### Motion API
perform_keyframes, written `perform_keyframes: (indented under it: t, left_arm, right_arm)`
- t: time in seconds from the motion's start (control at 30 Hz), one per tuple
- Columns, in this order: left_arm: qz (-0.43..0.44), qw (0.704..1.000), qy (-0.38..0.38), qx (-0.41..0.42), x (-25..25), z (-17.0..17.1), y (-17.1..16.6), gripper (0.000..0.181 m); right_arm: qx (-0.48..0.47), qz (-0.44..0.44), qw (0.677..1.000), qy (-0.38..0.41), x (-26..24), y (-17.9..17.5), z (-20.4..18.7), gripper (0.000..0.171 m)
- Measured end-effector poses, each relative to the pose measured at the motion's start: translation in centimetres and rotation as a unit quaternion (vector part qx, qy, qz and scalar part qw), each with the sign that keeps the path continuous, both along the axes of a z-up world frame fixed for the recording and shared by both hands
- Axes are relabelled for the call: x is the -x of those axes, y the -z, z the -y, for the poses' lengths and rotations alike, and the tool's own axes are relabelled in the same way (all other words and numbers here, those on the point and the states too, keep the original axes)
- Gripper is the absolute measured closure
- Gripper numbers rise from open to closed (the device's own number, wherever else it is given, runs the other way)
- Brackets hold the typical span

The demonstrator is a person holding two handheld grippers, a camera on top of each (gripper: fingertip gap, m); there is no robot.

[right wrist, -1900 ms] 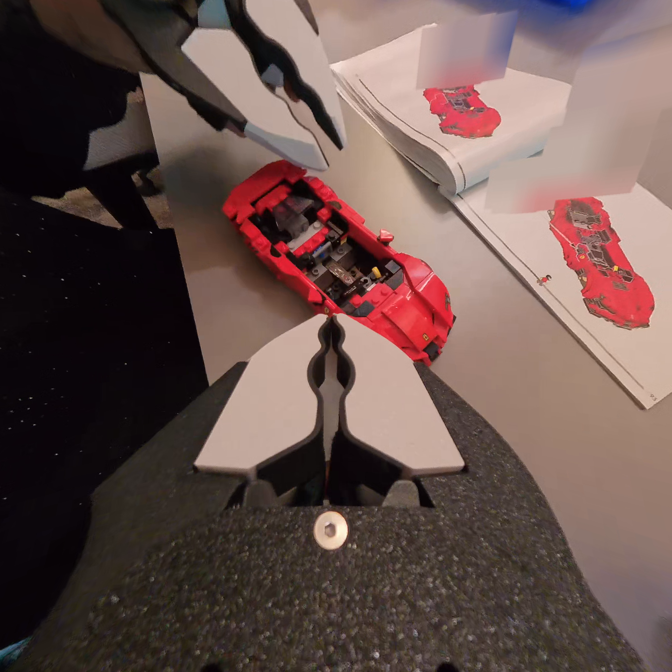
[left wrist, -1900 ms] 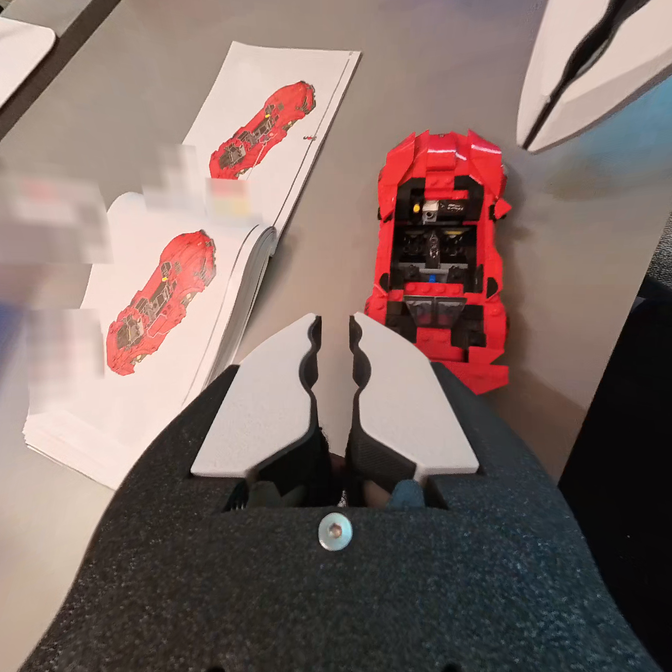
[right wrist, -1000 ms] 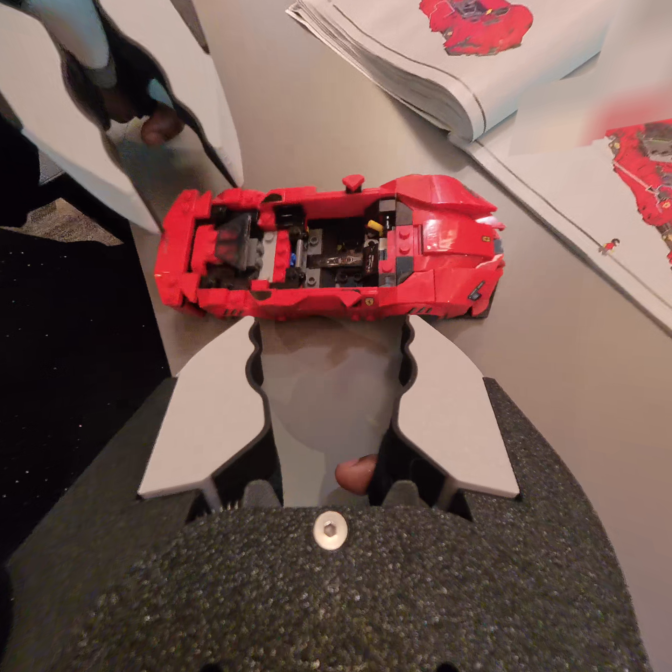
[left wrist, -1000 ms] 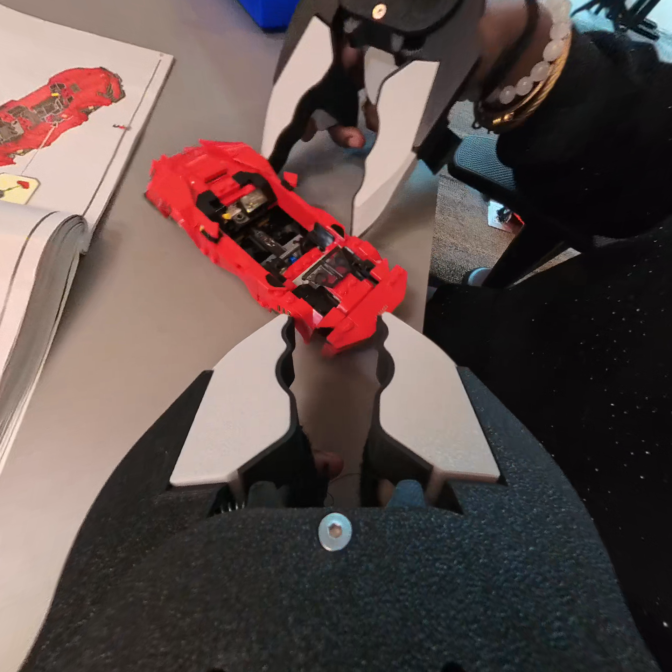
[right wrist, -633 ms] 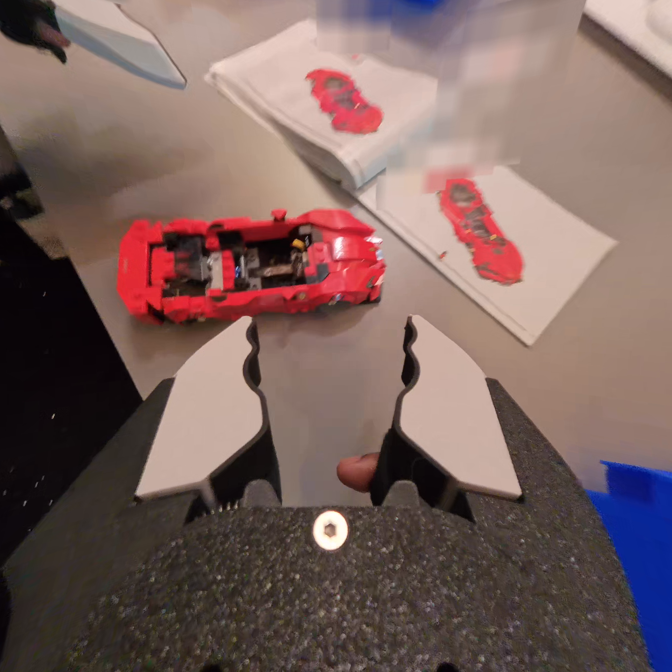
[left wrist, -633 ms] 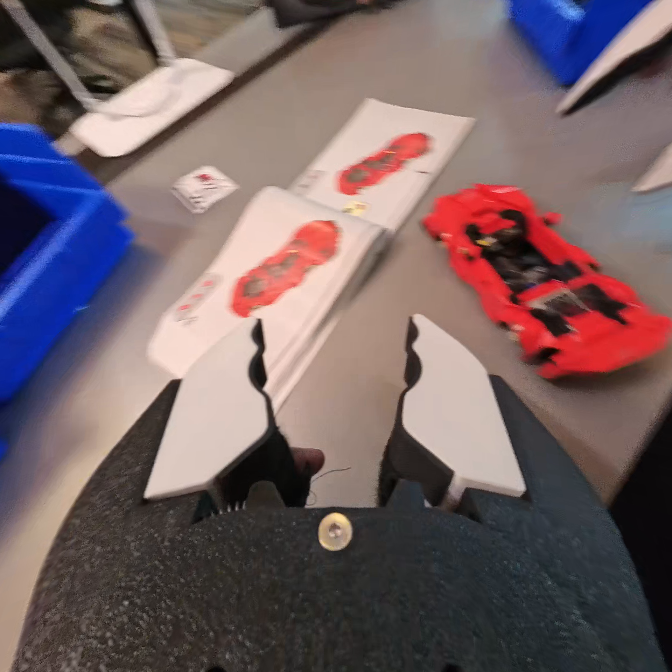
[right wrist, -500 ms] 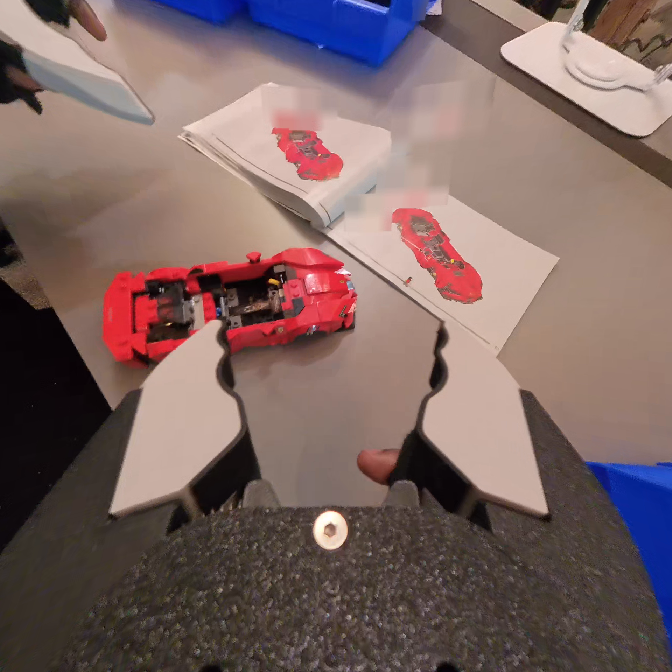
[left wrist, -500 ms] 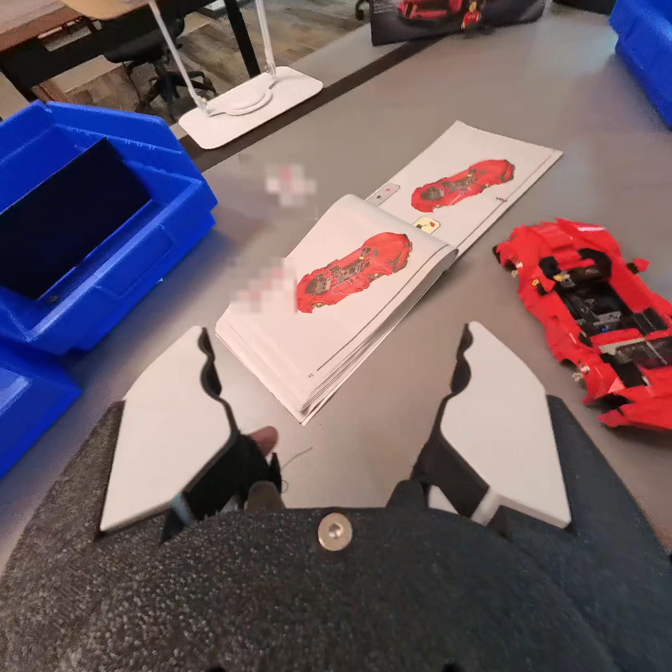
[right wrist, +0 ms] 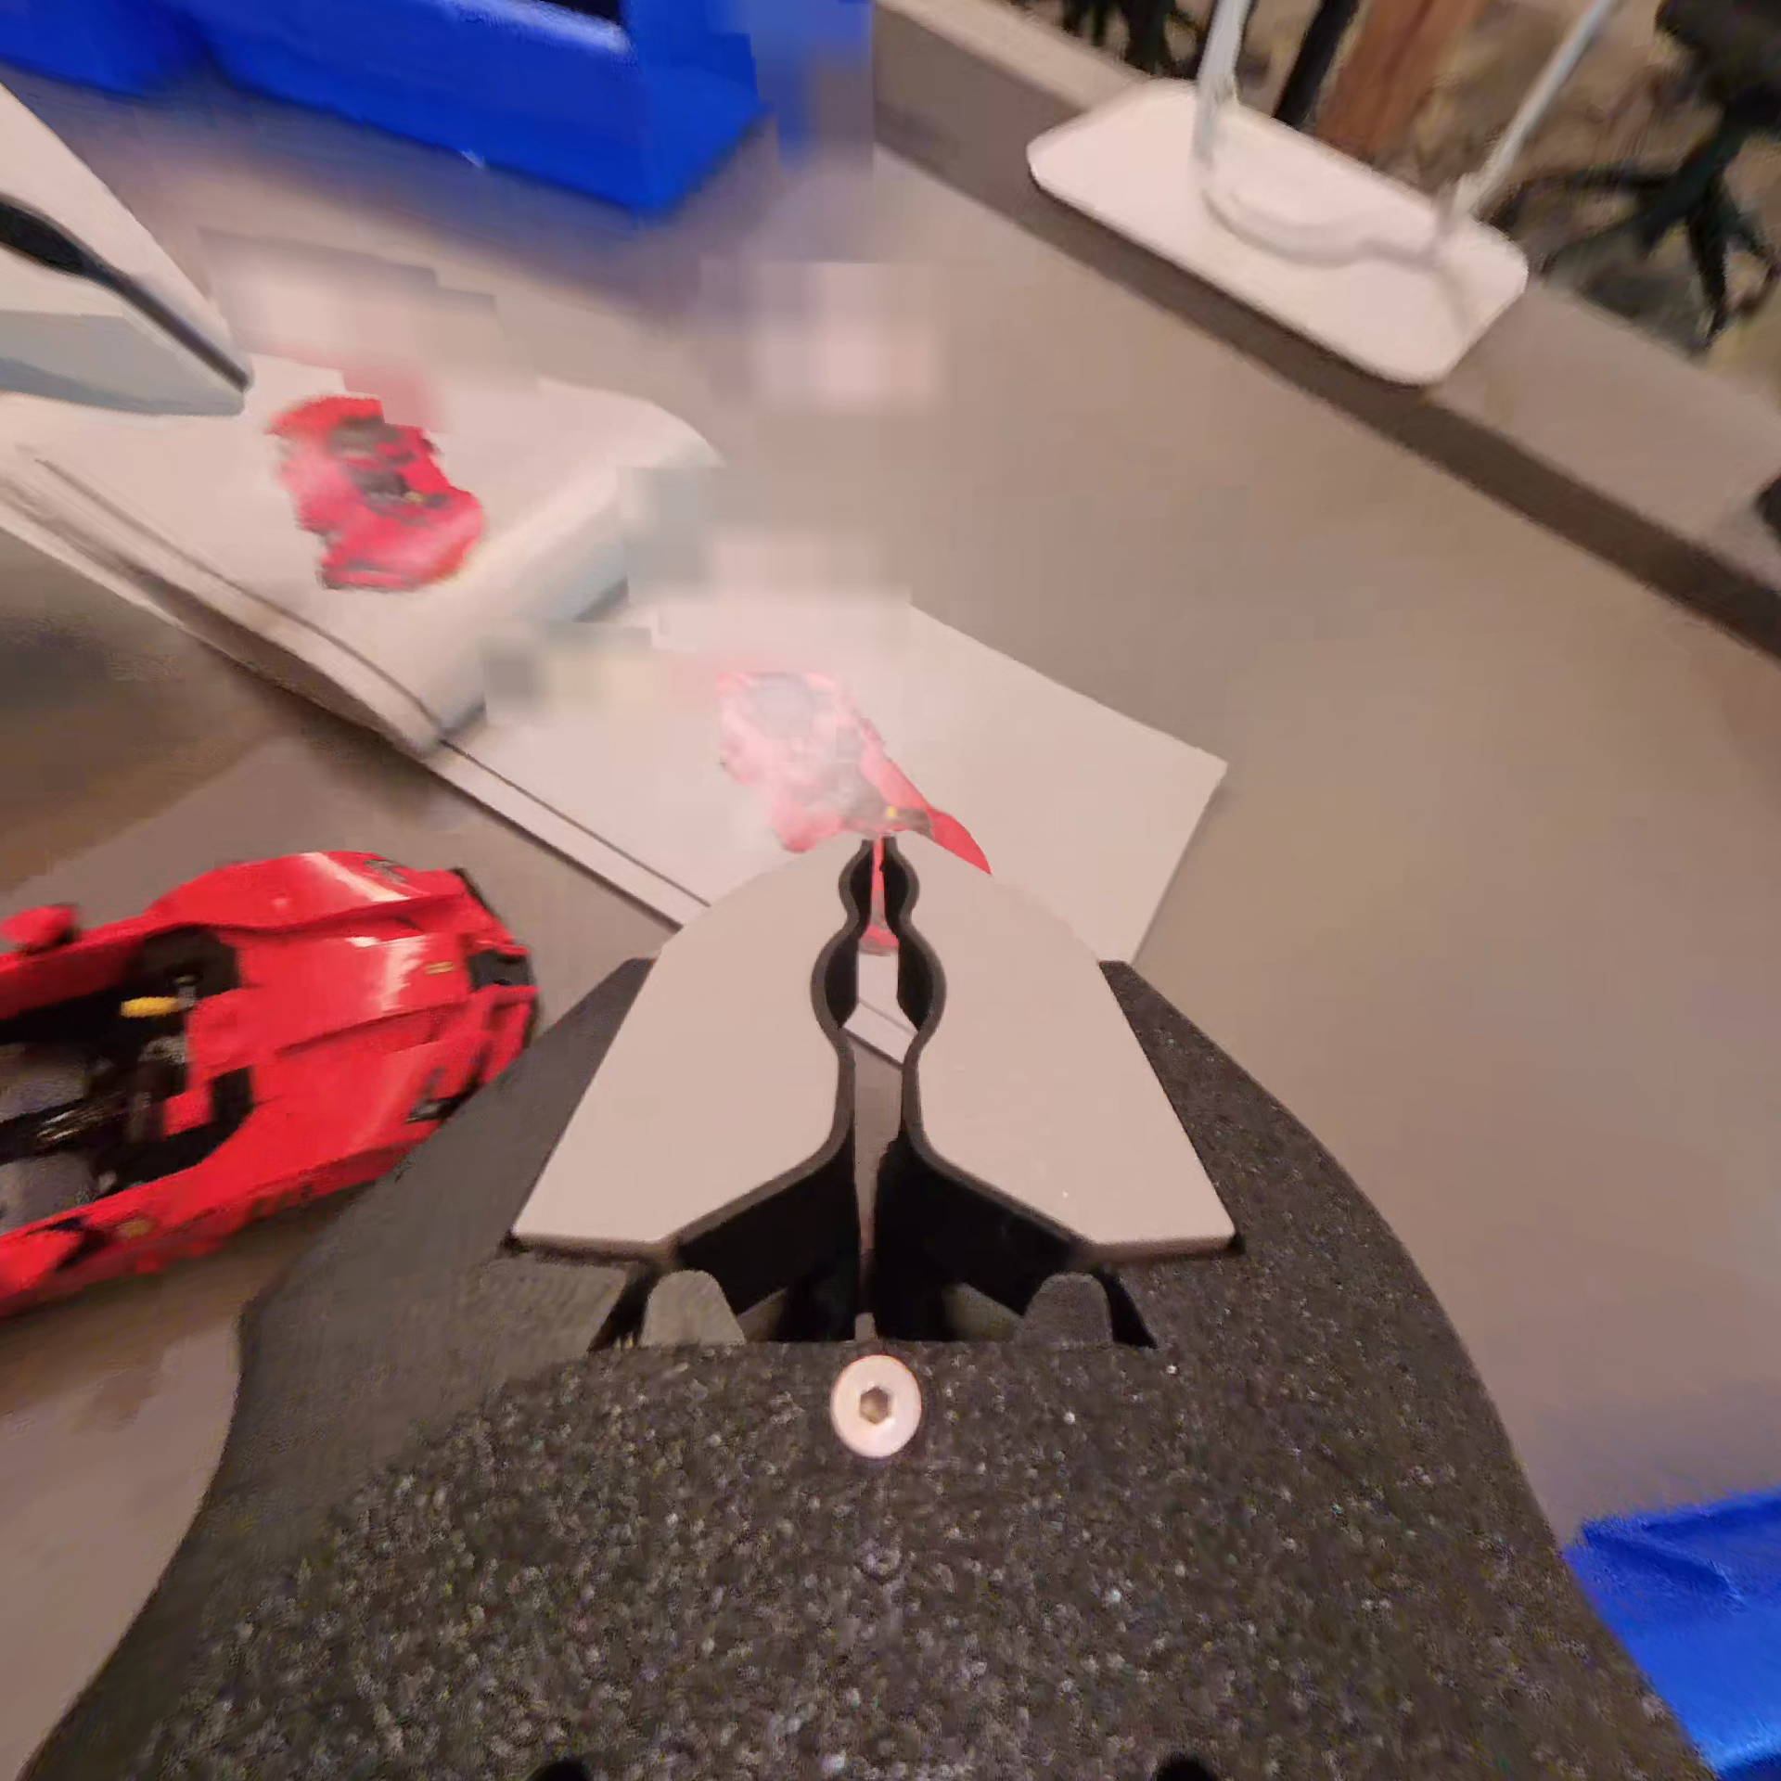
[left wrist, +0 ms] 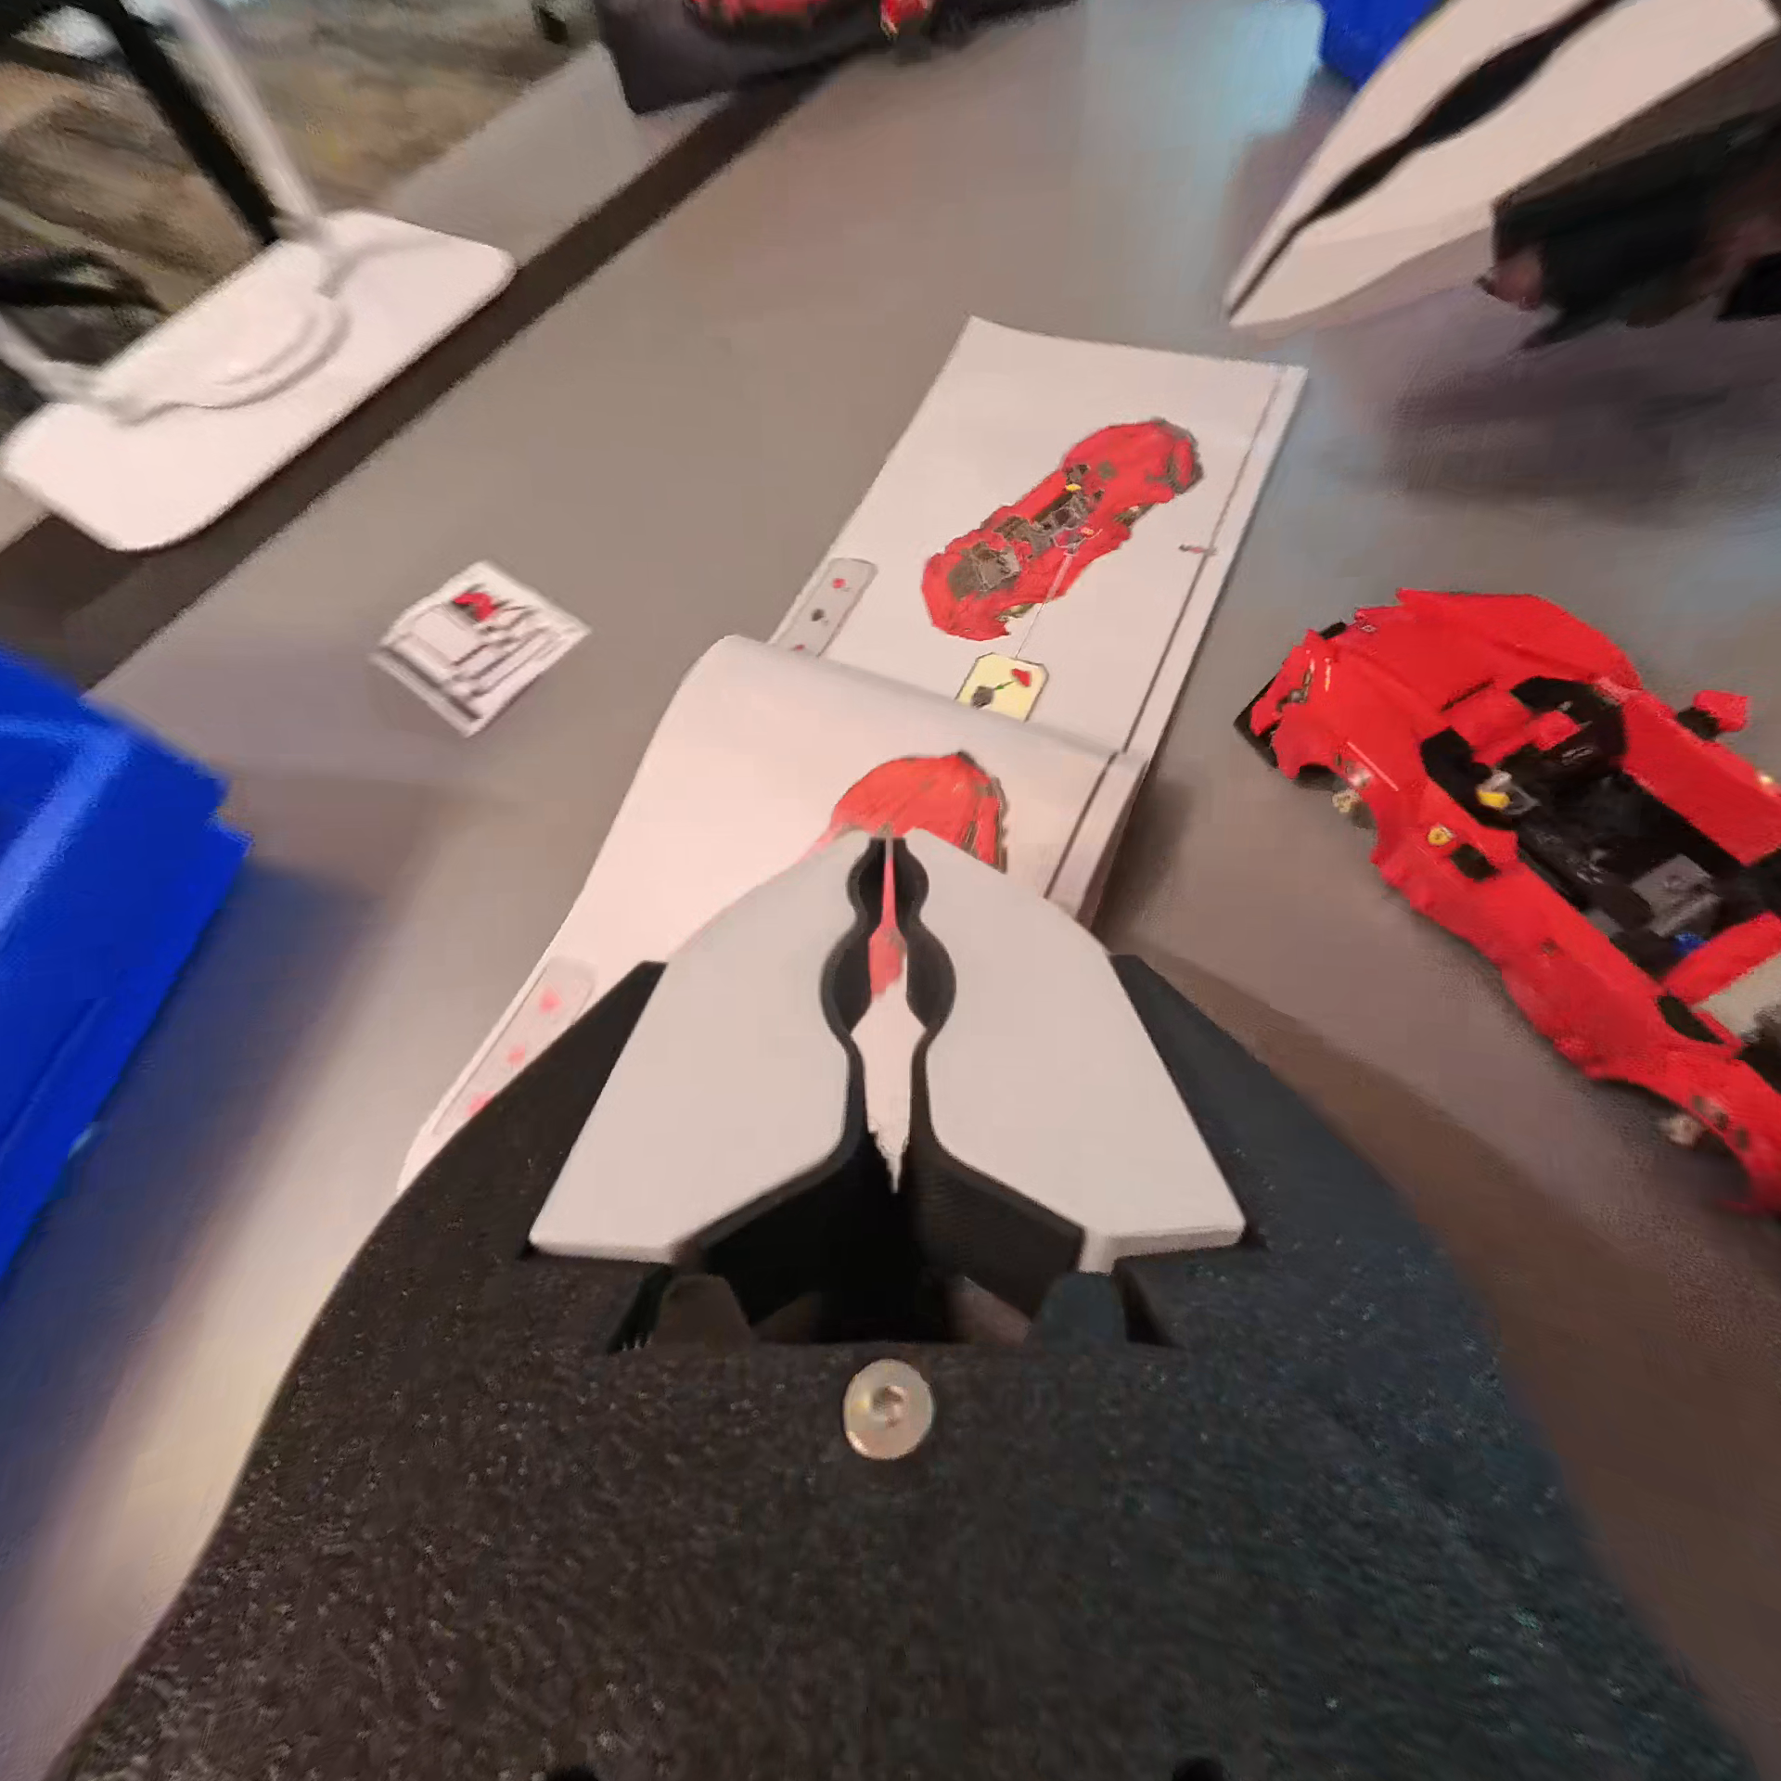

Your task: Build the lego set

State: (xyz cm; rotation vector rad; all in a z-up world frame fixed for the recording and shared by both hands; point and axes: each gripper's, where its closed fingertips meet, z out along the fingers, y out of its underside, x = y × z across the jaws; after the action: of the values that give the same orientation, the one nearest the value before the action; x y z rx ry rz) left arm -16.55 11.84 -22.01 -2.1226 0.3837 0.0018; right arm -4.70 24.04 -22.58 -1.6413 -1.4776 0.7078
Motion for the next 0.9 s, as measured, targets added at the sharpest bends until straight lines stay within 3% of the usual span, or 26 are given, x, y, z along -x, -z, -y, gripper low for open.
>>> perform_keyframes:
  t: [0.17, 0.37, 0.63, 0.9]
  left_arm:
    - [-0.067, 0.996, 0.046, 0.028, -1.2, -3.8, 1.3, 0.17]
    - [-0.052, 0.995, 0.052, 0.068, -1.5, -2.9, 3.8, 0.174]
    - [-0.034, 0.994, 0.05, 0.093, -0.9, -2.1, 4.8, 0.181]
    - [-0.031, 0.995, 0.051, 0.082, -0.9, -2.1, 4.9, 0.181]
  right_arm:
    - [0.025, 0.054, 0.998, 0.035, -0.5, 2.0, -2.1, 0.17]
    - [0.045, 0.115, 0.991, 0.053, -1.7, 4.6, -2.2, 0.168]
    - [0.025, 0.138, 0.989, 0.046, -1.6, 4.7, -1.6, 0.171]
    - [0.048, 0.133, 0.99, -0.011, 0.1, 4.7, 0.0, 0.168]
